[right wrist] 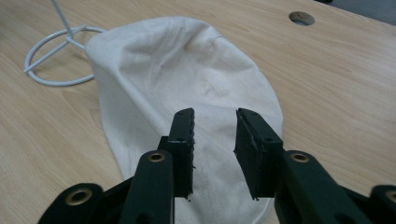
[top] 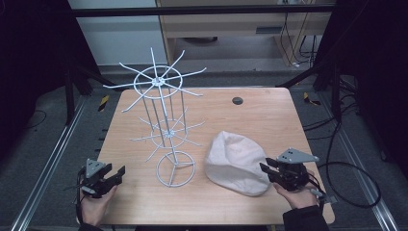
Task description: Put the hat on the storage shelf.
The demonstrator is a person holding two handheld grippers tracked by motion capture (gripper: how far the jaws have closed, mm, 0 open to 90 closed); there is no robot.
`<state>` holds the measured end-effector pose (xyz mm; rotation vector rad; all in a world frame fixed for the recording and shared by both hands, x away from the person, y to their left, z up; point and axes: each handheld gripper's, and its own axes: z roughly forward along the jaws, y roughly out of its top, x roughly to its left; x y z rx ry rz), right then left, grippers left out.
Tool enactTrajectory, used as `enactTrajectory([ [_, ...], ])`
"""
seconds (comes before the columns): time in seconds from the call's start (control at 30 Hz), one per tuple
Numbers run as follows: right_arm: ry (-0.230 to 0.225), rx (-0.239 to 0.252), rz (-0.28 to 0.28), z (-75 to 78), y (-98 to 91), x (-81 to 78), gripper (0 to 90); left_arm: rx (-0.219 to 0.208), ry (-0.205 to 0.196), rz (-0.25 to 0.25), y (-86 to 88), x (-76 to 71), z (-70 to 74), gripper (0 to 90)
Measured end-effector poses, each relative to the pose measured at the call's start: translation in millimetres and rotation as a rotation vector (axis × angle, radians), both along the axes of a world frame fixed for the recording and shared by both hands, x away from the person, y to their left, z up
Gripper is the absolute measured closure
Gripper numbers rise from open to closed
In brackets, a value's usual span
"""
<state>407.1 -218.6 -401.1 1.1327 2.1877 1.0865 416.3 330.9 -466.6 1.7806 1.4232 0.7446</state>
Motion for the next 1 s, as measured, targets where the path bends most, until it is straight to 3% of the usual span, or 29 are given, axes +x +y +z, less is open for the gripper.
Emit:
enactTrajectory([
  [0.27, 0.019, -0.056, 0.073, 7.4, 22.4, 7.0, 60.5, 0.002, 0.005, -0.002, -0.7, 0.8, -0.6, 43.7],
  [0.4, 0.042, -0.094, 0.125, 6.2, 41.7, 13.6, 57.0, 0.003, 0.006, -0.001, -0.3, 0.8, -0.4, 43.5],
  [0.57, 0.058, -0.113, 0.150, 2.2, 53.7, 17.6, 56.6, 0.002, 0.010, -0.002, -0.1, 1.0, -0.5, 43.5],
  [0.8, 0.100, -0.145, 0.187, -12.0, 68.3, 26.1, 54.5, 0.002, 0.013, -0.002, 0.1, 1.5, -0.7, 43.5],
  [1.0, 0.131, -0.175, 0.187, -26.9, 72.2, 34.2, 54.4, 0.003, 0.013, -0.001, 0.2, 1.5, -0.5, 43.7],
])
